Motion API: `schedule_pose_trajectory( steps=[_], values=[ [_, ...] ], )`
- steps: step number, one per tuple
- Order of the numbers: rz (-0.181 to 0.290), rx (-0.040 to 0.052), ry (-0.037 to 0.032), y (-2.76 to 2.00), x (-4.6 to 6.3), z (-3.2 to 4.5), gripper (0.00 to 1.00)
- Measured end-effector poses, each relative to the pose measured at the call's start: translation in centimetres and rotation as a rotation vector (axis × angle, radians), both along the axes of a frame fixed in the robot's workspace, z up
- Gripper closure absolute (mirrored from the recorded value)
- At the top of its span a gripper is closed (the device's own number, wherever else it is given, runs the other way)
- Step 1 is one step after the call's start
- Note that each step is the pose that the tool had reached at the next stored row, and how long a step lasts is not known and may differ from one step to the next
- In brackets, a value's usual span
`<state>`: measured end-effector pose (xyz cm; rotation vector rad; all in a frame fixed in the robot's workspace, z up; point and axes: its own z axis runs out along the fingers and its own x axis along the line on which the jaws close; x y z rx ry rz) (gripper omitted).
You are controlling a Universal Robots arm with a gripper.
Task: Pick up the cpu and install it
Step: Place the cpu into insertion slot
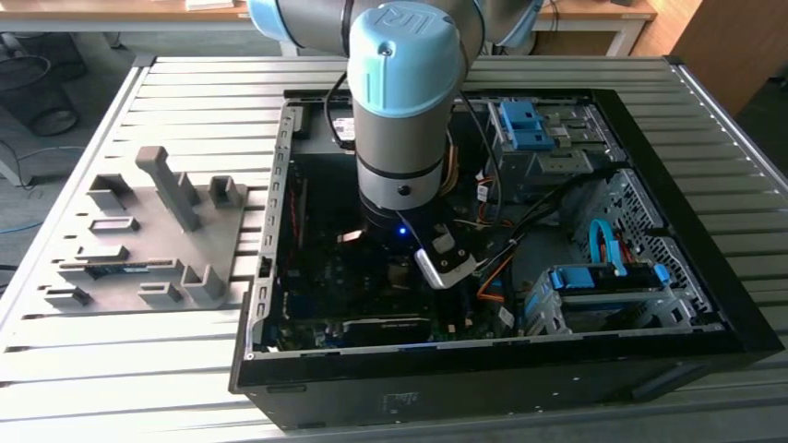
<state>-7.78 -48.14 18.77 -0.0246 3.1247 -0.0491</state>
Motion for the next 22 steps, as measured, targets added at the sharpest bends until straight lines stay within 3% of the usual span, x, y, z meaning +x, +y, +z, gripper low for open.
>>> schedule_pose_trajectory(
  steps=[5,22],
  values=[
    [0.000,0.0003,-0.0006,0.00,-0.01,0.34,0.50],
    [0.012,0.0002,0.0004,0.00,0.10,0.09,0.50]
  ],
)
